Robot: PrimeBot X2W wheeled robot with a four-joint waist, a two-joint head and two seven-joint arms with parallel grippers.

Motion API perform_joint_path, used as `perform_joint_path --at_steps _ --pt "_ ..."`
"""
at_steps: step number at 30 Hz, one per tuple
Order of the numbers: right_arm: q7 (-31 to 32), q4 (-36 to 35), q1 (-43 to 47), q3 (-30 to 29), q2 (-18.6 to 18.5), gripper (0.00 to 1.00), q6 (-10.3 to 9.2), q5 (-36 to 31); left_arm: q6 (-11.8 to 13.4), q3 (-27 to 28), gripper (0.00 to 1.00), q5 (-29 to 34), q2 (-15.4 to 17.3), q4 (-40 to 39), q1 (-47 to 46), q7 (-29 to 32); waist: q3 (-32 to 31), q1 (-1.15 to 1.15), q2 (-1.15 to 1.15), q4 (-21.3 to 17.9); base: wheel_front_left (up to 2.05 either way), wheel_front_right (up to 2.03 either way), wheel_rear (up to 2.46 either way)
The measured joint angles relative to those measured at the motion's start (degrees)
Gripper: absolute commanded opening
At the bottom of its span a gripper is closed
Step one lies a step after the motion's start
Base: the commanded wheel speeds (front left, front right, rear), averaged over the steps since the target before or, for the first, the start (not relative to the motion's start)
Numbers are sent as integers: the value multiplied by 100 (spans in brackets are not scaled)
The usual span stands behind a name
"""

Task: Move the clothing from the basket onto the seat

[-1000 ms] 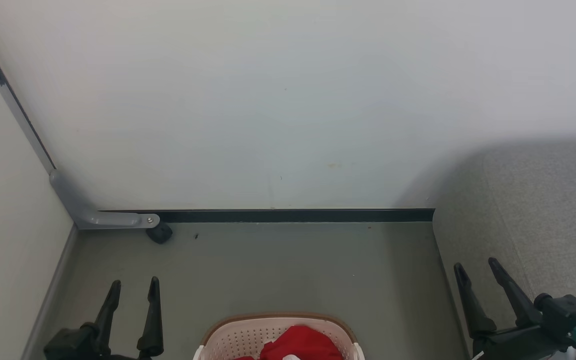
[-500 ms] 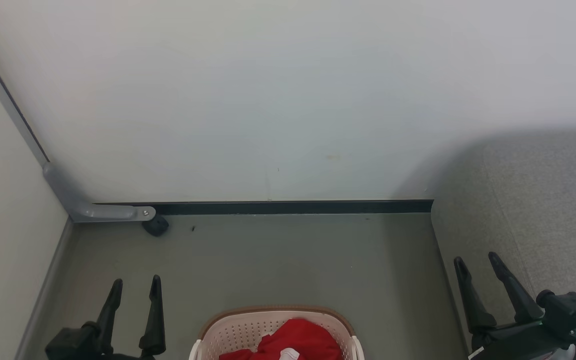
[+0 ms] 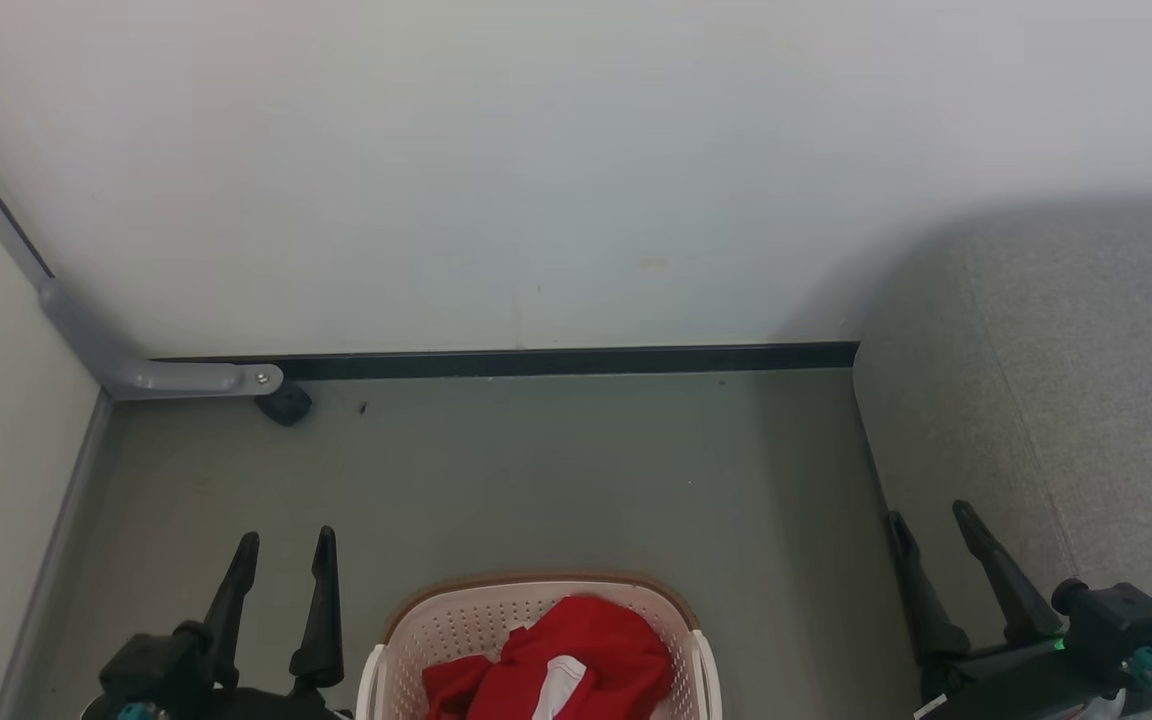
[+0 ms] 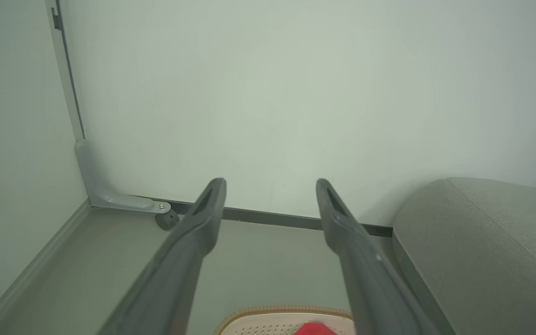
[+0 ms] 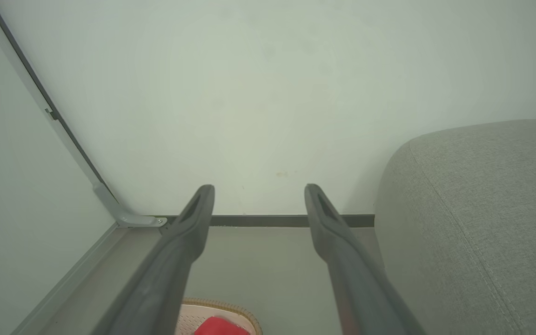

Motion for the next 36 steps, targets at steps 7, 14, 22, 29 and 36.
perform_joint_path --at_steps 7,14,22,29,36 --pt "0 -31 -74 60 136 100 45 -124 -51 -24 100 47 -26 36 -236 0 294 0 0 -107 0 0 0" --pt "0 -55 -227 -23 145 100 93 -151 -149 -120 100 62 -52 231 -427 0 605 0 0 -229 0 0 0" --pt "0 -160 -450 -81 190 100 103 -220 -265 -330 100 158 -114 526 -737 7 995 1 0 -343 0 0 0" --pt "-1 -205 -681 -122 287 100 154 -260 -397 -568 100 287 -164 843 -1054 168 1419 1 1 -489 0 0 0" --pt "-1 -238 -925 -116 383 100 202 -300 -455 -657 100 302 -168 1211 -1352 308 1773 0 1 -667 0 0 0"
